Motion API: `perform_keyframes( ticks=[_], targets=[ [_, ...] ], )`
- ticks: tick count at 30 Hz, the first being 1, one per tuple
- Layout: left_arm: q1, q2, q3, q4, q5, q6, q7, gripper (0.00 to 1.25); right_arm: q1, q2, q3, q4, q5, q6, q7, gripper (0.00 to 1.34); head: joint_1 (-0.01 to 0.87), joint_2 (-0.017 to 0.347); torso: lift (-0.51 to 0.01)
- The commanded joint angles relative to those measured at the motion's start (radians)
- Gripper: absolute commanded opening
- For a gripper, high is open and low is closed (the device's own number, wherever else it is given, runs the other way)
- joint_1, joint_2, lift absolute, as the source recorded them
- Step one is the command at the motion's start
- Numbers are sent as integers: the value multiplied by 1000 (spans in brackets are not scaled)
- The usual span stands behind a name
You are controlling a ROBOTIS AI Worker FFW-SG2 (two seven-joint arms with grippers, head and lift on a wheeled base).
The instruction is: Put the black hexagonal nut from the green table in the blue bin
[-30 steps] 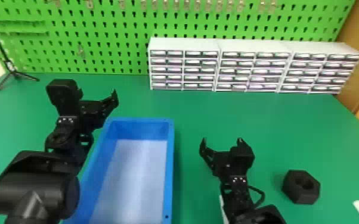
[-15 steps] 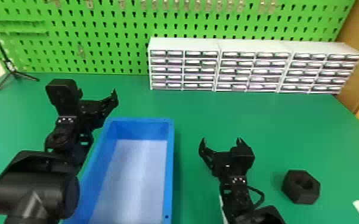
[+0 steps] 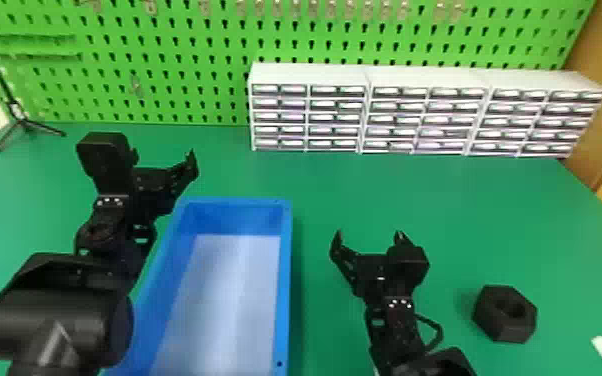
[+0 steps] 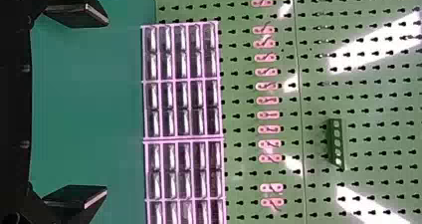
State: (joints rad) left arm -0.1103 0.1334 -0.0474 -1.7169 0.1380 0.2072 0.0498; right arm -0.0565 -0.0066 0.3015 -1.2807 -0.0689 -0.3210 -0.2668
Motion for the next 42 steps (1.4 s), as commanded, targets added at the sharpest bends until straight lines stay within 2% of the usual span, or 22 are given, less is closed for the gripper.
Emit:
perform_keyframes(
  ticks=[1, 8, 14, 21, 29, 33, 42],
  targets=[
    [1, 0, 1, -1, 0, 0, -1, 982, 40, -29, -7, -77, -12, 48, 0, 1226, 683, 28, -96],
    [4, 0, 8, -4, 0, -5, -1, 982, 121, -61, -62, -189, -26, 106, 5, 1227, 683, 28, -96],
    [11, 0, 20, -7, 0, -5, -1, 982, 185, -69, -140, -284, -40, 217, 78, 1227, 683, 28, -96],
    [15, 0, 31, -13, -2, -5, 1, 982, 256, -55, -271, -410, -18, 418, 248, 1227, 683, 28, -96],
    [27, 0, 49, -27, -5, -5, 1, 982, 334, -24, -387, -572, 44, 597, 365, 1227, 683, 28, -96],
    [34, 2, 57, -32, -6, -5, 1, 982, 356, -13, -447, -651, 97, 685, 454, 1229, 683, 28, -96],
    [44, 3, 80, -52, -17, -3, -1, 982, 386, -73, -467, -726, 116, 714, 448, 1229, 683, 28, -96]
  ],
)
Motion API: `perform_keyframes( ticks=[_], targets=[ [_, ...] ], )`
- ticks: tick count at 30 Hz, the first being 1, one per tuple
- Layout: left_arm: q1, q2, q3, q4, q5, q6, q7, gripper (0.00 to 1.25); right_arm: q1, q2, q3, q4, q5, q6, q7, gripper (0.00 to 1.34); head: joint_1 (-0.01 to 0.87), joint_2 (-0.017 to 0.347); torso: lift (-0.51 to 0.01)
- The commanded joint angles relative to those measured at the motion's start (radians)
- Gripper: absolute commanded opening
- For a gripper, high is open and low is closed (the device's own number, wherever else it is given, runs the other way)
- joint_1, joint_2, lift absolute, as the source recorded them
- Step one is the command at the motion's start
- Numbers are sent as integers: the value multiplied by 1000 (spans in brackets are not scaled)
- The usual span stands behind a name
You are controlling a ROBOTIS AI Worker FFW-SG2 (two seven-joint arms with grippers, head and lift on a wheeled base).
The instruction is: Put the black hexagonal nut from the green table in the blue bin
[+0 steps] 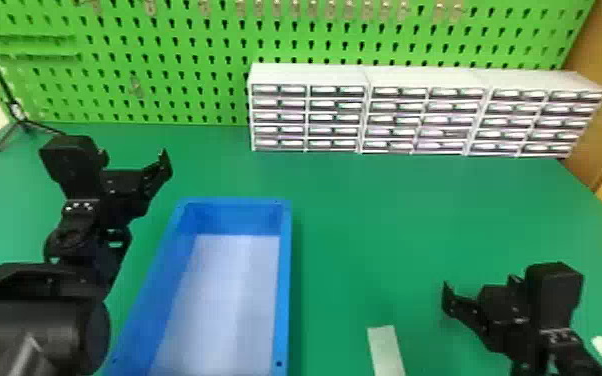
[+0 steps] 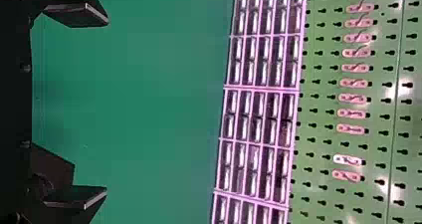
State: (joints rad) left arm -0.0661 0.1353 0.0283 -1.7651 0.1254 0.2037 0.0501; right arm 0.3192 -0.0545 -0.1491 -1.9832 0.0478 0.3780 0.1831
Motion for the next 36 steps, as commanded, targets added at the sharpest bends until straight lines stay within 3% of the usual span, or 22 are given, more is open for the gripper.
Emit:
perform_keyframes(
  ticks=[1, 4, 9, 12, 15, 19, 24, 27, 33, 36],
  targets=[
    [0, 3, 4, -4, -4, 0, -1, 982, 12, -28, -23, -26, -3, 19, -2, 1229, 683, 28, -96],
    [0, 4, 2, -4, -4, 0, -1, 982, 18, -34, -46, -37, -6, 28, -2, 1229, 683, 28, -96],
    [3, 6, 9, -8, -4, 0, -1, 982, 37, -10, -103, -68, 1, 64, 21, 1229, 683, 28, -96],
    [14, 7, 22, -19, -4, 0, 0, 982, 47, -22, -109, -95, -8, 101, 22, 1229, 683, 28, -96],
    [15, 7, 28, -22, -4, 0, 0, 982, 50, -64, -110, -115, -13, 162, 58, 1227, 683, 28, -96],
    [12, 17, 30, -25, -6, 3, 0, 982, 47, -145, -106, -131, -83, 248, 87, 1224, 683, 28, -96],
    [14, 30, 33, -36, -6, 11, 0, 982, 0, -237, -104, -158, -77, 401, 200, 1229, 683, 28, -96],
    [17, 38, 44, -45, -6, 19, 0, 982, -26, -277, -113, -160, -85, 463, 240, 1229, 683, 28, -96],
    [17, 44, 55, -51, -7, 19, 0, 982, -32, -331, -145, -160, -69, 521, 297, 1229, 683, 28, -96],
    [19, 44, 58, -53, -10, 20, 0, 982, -23, -375, -149, -151, -51, 545, 337, 1224, 683, 28, -96]
  ],
)
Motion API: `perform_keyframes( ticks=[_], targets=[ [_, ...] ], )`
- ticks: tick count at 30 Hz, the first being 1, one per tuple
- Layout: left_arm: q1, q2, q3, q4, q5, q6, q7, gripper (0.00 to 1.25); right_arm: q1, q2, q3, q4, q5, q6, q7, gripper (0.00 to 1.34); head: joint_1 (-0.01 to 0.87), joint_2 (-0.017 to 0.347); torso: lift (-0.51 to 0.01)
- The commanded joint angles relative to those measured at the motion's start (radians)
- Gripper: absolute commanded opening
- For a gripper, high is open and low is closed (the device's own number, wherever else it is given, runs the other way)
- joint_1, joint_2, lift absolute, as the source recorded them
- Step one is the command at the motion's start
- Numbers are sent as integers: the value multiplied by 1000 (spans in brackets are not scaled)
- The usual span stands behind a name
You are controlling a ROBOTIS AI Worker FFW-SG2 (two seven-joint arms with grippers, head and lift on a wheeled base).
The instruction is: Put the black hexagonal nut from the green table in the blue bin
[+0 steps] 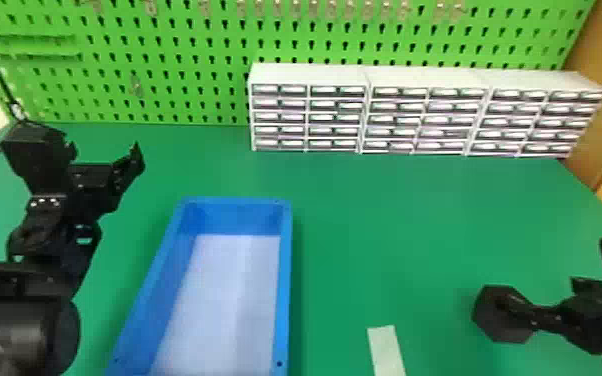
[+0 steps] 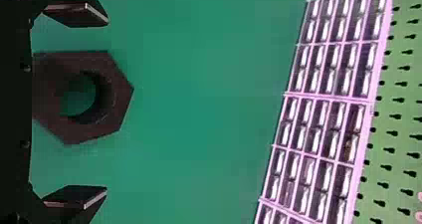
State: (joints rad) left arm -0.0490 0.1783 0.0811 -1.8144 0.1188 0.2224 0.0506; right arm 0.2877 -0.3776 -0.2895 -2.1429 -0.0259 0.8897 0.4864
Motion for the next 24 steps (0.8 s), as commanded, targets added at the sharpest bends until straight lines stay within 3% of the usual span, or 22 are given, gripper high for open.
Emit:
perform_keyframes(
  ticks=[1, 8, 16, 24],
  targets=[
    [1, 1, 5, -3, -4, 3, 0, 982, 11, -64, -7, 11, 35, 38, 47, 1224, 683, 28, -96],
    [6, 3, 9, -6, -7, 3, 0, 982, 24, -142, -10, 78, 69, 43, 175, 1224, 683, 28, -96],
    [9, 7, 16, -8, -11, 5, 0, 982, -1, -185, 18, 127, 132, 43, 324, 1224, 683, 28, -96],
    [6, 7, 11, -8, -16, 8, 0, 982, -45, -208, 56, 137, 184, 49, 399, 1223, 683, 28, -96]
  ],
)
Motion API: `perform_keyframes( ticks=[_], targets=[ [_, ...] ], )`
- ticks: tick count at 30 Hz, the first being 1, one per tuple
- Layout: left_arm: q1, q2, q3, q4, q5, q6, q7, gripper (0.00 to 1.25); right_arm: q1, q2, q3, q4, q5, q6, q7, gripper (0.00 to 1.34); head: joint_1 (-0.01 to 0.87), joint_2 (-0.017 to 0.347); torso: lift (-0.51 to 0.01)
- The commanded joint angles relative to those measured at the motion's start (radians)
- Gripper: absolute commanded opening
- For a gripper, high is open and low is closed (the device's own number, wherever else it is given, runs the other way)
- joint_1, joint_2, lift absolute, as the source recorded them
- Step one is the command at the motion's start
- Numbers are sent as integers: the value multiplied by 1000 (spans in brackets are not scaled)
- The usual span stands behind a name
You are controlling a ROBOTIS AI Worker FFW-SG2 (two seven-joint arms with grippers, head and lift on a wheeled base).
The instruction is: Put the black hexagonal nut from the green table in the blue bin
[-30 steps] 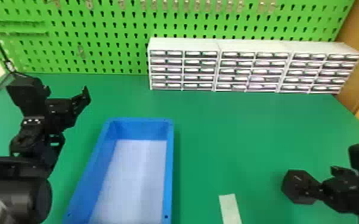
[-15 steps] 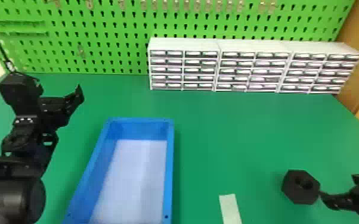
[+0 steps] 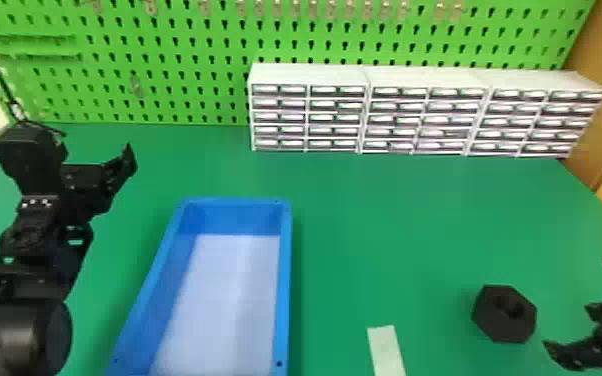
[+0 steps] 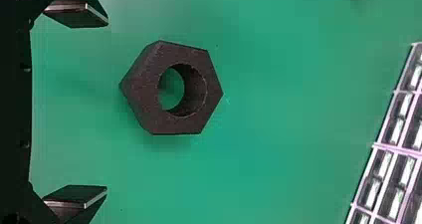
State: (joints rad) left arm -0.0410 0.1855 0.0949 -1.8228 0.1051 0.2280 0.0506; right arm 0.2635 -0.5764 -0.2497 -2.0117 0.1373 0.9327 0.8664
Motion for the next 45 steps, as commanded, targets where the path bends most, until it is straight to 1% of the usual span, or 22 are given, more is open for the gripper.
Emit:
perform_keyframes(
  ticks=[1, 4, 9, 25, 45],
  targets=[
    [-3, 0, -3, 0, -2, 2, 0, 982, -23, -11, 18, 7, 22, 6, 22, 1223, 683, 28, -96],
    [-2, 0, -3, 0, -2, 4, 0, 982, -26, -16, 17, 11, 21, 6, 28, 1223, 683, 28, -96],
    [-2, 0, -3, 0, -2, 4, 0, 982, -27, -16, 10, 17, 18, 6, 32, 1223, 683, 28, -96],
    [-2, 0, -4, 0, -1, 4, 0, 982, -40, -25, 35, 24, 28, 6, 46, 1221, 683, 28, -96],
    [0, 0, -6, 0, 1, 4, 0, 982, -55, -19, 49, 27, 48, 11, 57, 1221, 683, 28, -96]
  ],
)
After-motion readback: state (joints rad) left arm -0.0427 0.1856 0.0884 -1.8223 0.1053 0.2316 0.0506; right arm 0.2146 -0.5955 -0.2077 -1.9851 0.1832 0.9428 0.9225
